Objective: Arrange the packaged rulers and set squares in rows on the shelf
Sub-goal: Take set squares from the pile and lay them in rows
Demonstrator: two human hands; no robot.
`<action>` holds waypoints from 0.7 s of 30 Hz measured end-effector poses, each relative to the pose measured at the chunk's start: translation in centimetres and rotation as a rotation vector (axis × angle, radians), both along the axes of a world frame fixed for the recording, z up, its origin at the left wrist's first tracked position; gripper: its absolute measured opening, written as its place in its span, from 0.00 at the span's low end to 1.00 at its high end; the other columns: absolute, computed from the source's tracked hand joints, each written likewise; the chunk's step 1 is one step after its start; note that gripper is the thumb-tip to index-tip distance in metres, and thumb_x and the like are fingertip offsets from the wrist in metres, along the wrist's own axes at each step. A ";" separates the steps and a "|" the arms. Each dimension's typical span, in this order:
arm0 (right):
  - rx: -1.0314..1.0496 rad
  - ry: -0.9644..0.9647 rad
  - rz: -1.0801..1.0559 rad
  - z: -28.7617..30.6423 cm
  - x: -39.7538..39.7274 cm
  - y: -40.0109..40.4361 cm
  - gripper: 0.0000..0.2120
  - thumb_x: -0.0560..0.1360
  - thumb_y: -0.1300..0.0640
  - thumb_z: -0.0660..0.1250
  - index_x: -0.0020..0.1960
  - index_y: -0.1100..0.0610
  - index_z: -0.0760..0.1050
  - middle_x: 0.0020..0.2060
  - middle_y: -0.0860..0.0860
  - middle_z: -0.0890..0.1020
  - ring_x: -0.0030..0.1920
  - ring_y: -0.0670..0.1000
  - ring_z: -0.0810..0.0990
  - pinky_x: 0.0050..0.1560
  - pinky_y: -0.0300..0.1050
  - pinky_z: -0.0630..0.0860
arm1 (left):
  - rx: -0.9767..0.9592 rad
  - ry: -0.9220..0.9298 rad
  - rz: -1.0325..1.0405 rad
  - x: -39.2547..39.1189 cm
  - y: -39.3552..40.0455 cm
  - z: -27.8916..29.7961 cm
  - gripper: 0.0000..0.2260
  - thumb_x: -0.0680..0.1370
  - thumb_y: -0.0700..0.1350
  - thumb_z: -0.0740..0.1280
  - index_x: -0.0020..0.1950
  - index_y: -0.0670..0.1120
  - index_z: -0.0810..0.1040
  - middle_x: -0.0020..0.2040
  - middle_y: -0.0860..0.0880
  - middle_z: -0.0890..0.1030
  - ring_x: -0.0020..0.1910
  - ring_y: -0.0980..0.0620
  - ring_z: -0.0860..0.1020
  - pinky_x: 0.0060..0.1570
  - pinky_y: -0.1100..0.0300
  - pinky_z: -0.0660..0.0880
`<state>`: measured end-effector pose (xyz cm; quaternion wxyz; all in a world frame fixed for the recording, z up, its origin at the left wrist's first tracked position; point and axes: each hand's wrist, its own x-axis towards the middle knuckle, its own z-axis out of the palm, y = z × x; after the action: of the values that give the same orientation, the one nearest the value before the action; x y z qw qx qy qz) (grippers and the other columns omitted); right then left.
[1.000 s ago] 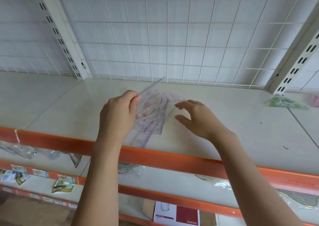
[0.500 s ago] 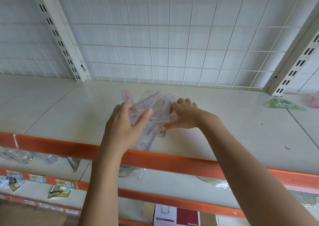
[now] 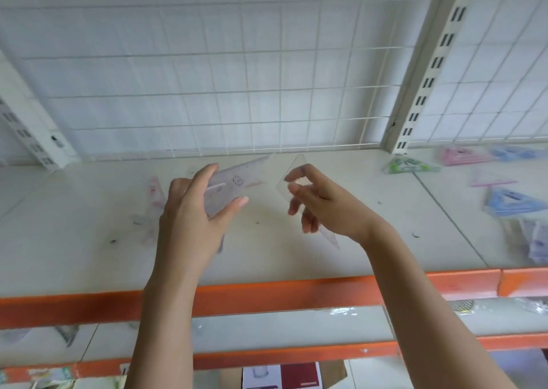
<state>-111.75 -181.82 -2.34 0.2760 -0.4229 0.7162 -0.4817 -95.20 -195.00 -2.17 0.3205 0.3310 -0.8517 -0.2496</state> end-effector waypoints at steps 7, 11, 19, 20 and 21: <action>-0.024 0.192 -0.226 -0.2 -4.6 8.4 0.11 0.79 0.47 0.58 0.61 0.42 0.66 0.44 0.49 0.72 0.37 0.42 0.69 0.40 0.33 0.69 | -0.012 0.070 -0.114 -6.6 5.9 0.6 0.29 0.66 0.50 0.76 0.66 0.49 0.73 0.50 0.52 0.71 0.52 0.53 0.75 0.48 0.65 0.64; 0.089 0.341 -0.252 0.2 -8.2 14.2 0.34 0.68 0.38 0.67 0.71 0.40 0.61 0.47 0.43 0.67 0.36 0.37 0.69 0.40 0.26 0.67 | -0.001 0.090 -0.092 -10.2 10.1 0.3 0.31 0.67 0.50 0.76 0.68 0.48 0.70 0.54 0.51 0.72 0.57 0.53 0.73 0.49 0.66 0.63; -0.042 0.465 -0.281 0.2 -13.6 24.1 0.36 0.67 0.52 0.76 0.71 0.51 0.65 0.49 0.40 0.74 0.44 0.38 0.72 0.45 0.26 0.67 | 0.003 0.065 -0.046 -16.1 18.6 0.1 0.33 0.67 0.52 0.76 0.69 0.50 0.68 0.60 0.51 0.74 0.53 0.44 0.76 0.52 0.57 0.68; -0.048 0.473 -0.283 0.2 -14.1 25.1 0.36 0.66 0.53 0.77 0.70 0.52 0.67 0.49 0.41 0.75 0.46 0.38 0.73 0.46 0.25 0.67 | 0.006 0.064 -0.043 -16.6 19.7 0.0 0.33 0.67 0.52 0.76 0.69 0.50 0.69 0.61 0.51 0.74 0.52 0.43 0.76 0.53 0.57 0.69; -0.055 0.483 -0.288 0.2 -14.6 26.0 0.34 0.65 0.54 0.77 0.69 0.53 0.69 0.50 0.43 0.77 0.47 0.38 0.73 0.47 0.25 0.67 | 0.010 0.065 -0.043 -17.1 20.7 0.0 0.33 0.67 0.53 0.76 0.69 0.50 0.69 0.62 0.52 0.74 0.52 0.43 0.77 0.54 0.57 0.69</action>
<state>-126.37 -155.78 -2.16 0.0145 -0.4266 0.8007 -0.4204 -112.32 -174.29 -2.20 0.3408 0.3059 -0.8465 -0.2715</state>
